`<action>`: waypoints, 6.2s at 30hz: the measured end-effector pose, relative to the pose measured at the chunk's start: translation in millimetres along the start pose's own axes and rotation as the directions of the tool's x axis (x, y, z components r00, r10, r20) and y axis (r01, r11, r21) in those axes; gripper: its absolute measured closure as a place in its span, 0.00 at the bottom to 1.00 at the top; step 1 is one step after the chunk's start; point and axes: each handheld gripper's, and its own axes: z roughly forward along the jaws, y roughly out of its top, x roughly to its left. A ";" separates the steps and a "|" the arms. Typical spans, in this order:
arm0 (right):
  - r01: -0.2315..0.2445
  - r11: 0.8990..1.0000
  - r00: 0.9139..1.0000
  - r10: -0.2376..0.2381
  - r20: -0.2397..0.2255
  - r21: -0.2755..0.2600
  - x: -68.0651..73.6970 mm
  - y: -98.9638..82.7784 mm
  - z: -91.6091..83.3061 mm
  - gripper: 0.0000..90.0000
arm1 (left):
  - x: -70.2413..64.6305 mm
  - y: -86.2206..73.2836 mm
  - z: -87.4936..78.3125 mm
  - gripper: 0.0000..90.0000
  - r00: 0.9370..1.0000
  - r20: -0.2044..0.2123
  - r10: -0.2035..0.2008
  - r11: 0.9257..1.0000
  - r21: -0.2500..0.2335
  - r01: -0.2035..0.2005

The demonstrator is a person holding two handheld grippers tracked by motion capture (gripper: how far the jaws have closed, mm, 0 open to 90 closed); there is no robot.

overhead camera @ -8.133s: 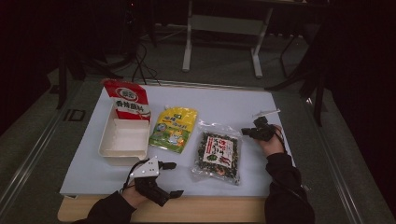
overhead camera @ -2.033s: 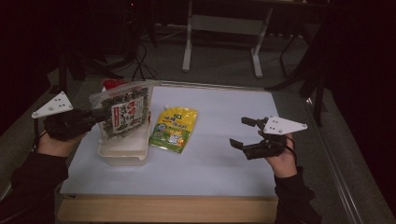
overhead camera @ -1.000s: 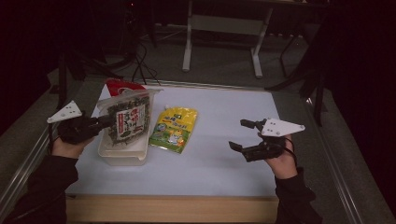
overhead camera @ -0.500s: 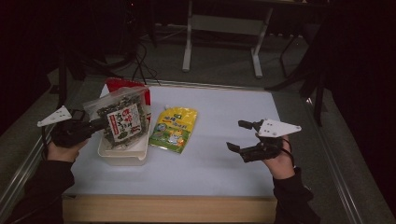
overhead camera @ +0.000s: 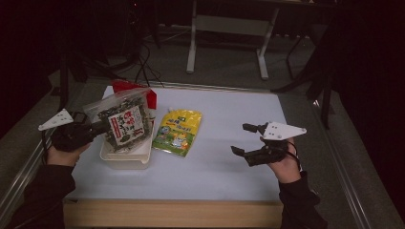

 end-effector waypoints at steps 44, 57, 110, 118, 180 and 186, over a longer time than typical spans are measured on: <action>-0.013 1.000 1.000 0.013 -0.003 0.006 -0.9 -5.1 9.4 0.18 | -85.4 -12.3 -7.7 0.56 0.985 0.155 0.071 0.997 -0.005 -0.071; -0.063 0.998 0.997 0.064 0.046 -0.025 -2.4 -13.0 14.4 0.18 | -115.4 -13.2 27.6 0.52 0.963 0.246 0.114 0.992 0.019 -0.122; -0.275 0.949 0.960 0.264 0.087 0.153 -51.6 -38.5 157.7 0.35 | -141.3 -43.9 67.7 0.02 0.957 0.264 0.118 0.989 0.053 -0.137; -0.358 0.910 0.934 0.344 0.101 0.210 -66.3 -44.9 188.9 0.35 | -142.7 -44.6 65.1 0.02 0.957 0.265 0.118 0.989 0.052 -0.137; -0.326 0.886 0.945 0.292 0.150 0.330 -64.0 -36.3 236.6 1.00 | -143.5 -51.0 59.9 0.02 0.958 0.258 0.125 0.987 0.070 -0.148; -0.295 0.905 0.954 0.263 0.143 0.306 -59.0 -27.2 227.1 1.00 | -142.3 -50.8 59.6 0.02 0.959 0.254 0.123 0.987 0.070 -0.145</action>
